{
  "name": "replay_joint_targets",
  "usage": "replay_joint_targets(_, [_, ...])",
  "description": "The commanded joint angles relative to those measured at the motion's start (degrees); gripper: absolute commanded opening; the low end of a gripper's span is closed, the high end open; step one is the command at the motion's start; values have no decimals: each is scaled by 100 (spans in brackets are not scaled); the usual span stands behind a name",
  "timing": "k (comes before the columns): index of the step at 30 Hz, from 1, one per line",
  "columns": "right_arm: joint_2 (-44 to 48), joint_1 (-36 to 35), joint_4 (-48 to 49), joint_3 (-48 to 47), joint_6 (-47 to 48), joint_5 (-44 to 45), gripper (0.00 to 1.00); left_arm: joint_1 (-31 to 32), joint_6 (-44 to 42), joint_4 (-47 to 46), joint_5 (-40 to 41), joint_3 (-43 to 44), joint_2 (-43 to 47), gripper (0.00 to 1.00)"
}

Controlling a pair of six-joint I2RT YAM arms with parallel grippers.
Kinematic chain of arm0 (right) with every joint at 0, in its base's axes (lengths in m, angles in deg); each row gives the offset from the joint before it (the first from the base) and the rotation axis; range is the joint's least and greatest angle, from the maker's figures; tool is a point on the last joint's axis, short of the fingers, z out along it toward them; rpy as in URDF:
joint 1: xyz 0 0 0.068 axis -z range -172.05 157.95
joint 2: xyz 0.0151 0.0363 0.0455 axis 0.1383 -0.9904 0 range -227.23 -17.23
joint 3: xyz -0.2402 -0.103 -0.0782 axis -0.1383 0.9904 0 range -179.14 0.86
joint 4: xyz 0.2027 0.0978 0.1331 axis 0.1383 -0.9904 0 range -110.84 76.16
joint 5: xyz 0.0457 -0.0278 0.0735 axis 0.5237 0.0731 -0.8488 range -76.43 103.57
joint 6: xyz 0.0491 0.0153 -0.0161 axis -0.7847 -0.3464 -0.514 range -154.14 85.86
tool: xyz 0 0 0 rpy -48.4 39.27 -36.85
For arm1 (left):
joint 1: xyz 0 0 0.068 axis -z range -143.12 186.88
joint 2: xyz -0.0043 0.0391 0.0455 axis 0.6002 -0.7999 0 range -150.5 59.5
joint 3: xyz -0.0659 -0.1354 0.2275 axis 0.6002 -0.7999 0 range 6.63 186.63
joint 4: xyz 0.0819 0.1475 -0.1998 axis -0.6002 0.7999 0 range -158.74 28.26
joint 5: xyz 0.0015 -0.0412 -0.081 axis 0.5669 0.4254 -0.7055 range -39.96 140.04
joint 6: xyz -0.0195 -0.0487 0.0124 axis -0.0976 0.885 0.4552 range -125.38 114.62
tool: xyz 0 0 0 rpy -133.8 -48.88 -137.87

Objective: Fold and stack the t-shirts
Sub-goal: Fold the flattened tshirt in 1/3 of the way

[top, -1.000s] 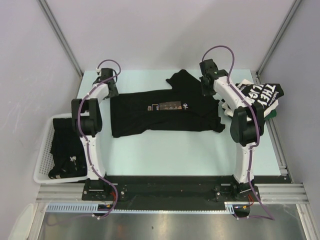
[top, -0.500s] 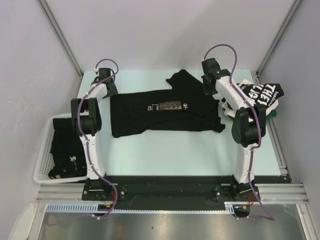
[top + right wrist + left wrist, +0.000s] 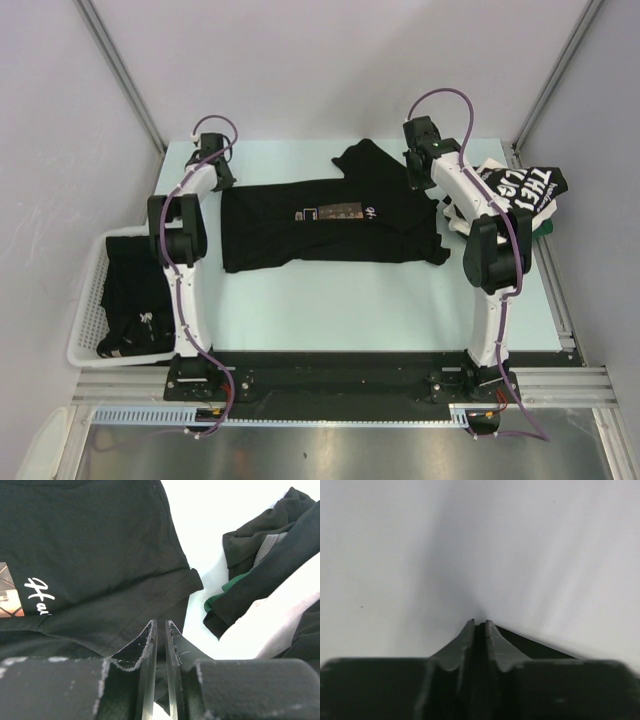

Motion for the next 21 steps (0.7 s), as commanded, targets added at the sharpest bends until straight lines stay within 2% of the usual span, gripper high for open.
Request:
replay_joint_targets(1, [16, -20, 54, -299, 68, 107, 16, -59, 77, 99, -8, 288, -30, 8])
replay_joint_targets(2, [-36, -20, 62, -335, 59, 107, 15, -68, 77, 116, 9, 288, -12, 0])
replay_joint_targets(7, [-772, -29, 45, -1212, 94, 55, 12, -68, 25, 204, 36, 148, 181, 0])
replay_joint_targets(12, [-1890, -73, 132, -2680, 138, -208, 17, -59, -151, 204, 36, -292, 524, 0])
replay_joint_targets(15, [-2479, -64, 545, -3296, 77, -489, 24, -59, -265, 283, 19, -441, 787, 0])
replay_joint_targets(17, [-2690, -47, 1141, -3245, 59, -727, 31, -50, -335, 319, -34, -573, 1015, 0])
replay_joint_targets(18, [-2726, -47, 1379, -3174, 42, -788, 38, -50, -336, 327, -69, -617, 1095, 0])
replay_joint_targets(21, [-2902, -38, 2162, -3059, 120, -1140, 46, -7, -406, 336, -122, -863, 1428, 0])
